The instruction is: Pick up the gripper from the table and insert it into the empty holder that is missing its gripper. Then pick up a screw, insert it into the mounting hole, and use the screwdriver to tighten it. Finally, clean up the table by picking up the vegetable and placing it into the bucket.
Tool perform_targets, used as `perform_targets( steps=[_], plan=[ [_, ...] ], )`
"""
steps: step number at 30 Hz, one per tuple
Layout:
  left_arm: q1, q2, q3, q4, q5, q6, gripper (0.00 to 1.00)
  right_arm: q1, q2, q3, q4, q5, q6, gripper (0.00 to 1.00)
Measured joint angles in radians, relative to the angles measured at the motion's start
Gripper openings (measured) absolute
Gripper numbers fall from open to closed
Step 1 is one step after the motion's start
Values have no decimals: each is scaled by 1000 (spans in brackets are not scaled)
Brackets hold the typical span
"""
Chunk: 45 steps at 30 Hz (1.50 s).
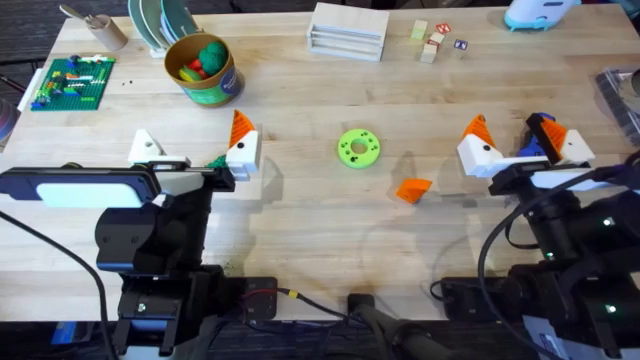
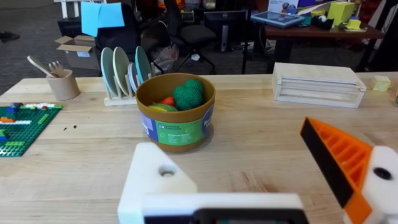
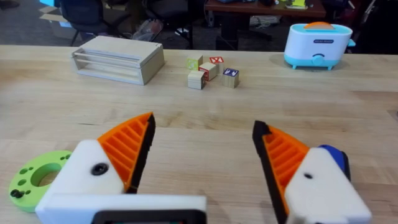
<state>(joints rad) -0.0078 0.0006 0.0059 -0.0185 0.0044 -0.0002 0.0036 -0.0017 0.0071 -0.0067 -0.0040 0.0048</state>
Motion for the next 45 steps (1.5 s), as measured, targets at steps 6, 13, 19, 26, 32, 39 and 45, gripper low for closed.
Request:
perform_targets(
  steps=[6, 13, 19, 26, 32, 39, 45],
  plan=[
    [0, 0, 0, 0, 0, 0, 993, 0, 0, 0, -6, 0, 0, 990],
    [0, 0, 0, 0, -1, 0, 993, 0, 0, 0, -4, 0, 3, 990],
    [0, 0, 11, -51, -9, 0, 993, 0, 2, 24, -58, 0, 65, 991],
    [0, 82, 262, -361, -34, 7, 993, 0, 104, 201, -302, 3, 97, 991],
    [0, 391, 681, -728, -78, 24, 993, 0, 393, 569, -511, 3, 97, 991],
    [0, 673, 876, -921, -112, 69, 993, 0, 616, 771, -641, 3, 97, 991],
    [0, 871, 880, -1034, -129, 133, 993, 0, 658, 789, -650, 3, 97, 992]
  ],
)
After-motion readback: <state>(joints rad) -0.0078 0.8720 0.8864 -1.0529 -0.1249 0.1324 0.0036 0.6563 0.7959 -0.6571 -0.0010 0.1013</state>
